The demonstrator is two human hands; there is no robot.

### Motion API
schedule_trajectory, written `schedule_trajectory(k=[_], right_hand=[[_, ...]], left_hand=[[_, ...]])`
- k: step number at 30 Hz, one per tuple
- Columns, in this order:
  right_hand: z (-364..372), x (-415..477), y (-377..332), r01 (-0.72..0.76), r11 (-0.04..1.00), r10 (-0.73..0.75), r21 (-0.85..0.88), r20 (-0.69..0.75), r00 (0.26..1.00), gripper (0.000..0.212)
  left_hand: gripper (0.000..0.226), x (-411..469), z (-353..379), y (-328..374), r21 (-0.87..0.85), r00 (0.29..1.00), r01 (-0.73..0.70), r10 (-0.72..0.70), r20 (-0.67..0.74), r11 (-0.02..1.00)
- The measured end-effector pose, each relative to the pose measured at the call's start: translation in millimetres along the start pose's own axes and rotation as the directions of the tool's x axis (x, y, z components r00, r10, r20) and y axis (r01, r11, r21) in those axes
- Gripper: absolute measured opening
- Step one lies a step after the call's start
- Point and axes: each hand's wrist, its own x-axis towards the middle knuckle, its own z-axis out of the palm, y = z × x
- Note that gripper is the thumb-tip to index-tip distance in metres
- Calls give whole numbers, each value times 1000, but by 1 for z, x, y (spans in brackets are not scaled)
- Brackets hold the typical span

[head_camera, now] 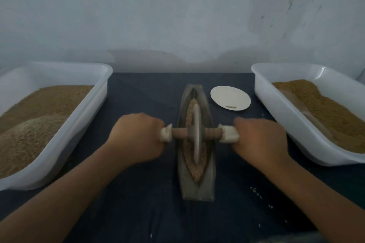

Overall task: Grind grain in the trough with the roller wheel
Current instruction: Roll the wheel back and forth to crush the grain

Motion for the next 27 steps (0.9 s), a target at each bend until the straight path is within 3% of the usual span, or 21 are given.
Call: schedule_trajectory(k=[2,4,9,13,18,24,27], right_hand=[[5,-6,4,-5,1000,5,28,19,1000,48],[11,14,5,-43,999,43,23,6,999,45],[22,75,0,-119,991,119,55,0,993,21],[18,55,5,-109,994,107,23,74,991,26],[13,-9,5,11,999,-10,41,-33,999,31],[25,57,4,-95,993,94,65,22,995,27],[26,73,2,-152,983,145,99,73,987,21]], left_hand=[[35,2,1,-3,31,999,-18,19,-35,999],[36,24,6,-3,-16,997,47,-46,66,999],[42,95,10,-8,-18,976,182,-179,125,983],[36,70,1,-2,23,987,113,-115,116,993],[31,3,-3,-5,25,999,-36,35,23,999],[35,73,2,-4,31,987,128,-130,90,991],[36,95,-5,0,59,986,138,-143,88,989]])
